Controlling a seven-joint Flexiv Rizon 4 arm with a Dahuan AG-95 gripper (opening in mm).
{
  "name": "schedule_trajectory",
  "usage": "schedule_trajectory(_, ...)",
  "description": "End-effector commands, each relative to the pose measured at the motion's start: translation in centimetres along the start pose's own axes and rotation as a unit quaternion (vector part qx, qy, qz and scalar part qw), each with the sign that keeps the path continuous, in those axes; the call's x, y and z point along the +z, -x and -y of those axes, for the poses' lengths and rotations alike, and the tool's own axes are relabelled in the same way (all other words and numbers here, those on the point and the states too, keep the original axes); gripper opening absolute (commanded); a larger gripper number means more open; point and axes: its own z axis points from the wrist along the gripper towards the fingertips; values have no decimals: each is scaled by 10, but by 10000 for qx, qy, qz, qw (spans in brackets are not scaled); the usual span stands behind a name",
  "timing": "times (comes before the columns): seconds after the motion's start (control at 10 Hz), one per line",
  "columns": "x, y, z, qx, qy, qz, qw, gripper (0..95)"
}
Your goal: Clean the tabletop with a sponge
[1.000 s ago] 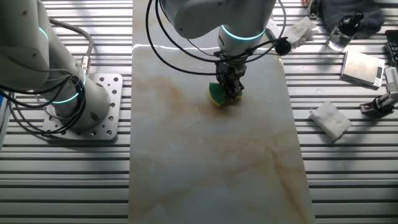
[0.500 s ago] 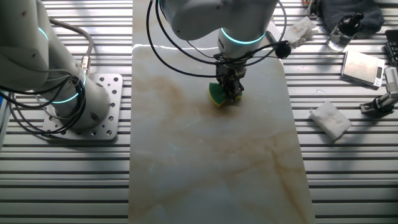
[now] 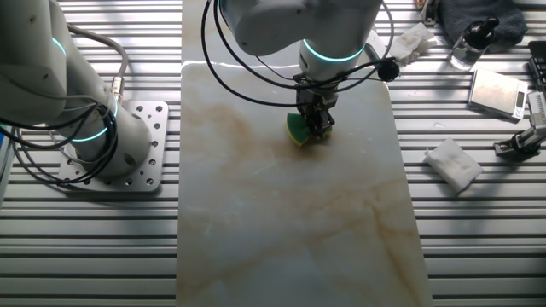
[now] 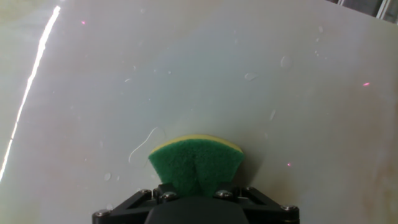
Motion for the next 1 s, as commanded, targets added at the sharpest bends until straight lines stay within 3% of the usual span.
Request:
schedule_trajectory(0.1,1,-1,-1,-19,9,-7,10000,380)
schedule_trajectory(0.2,2,-2,-3,-18,10,12,10000,570)
schedule_trajectory(1.0,4,-1,-20,62,9,4,10000,570)
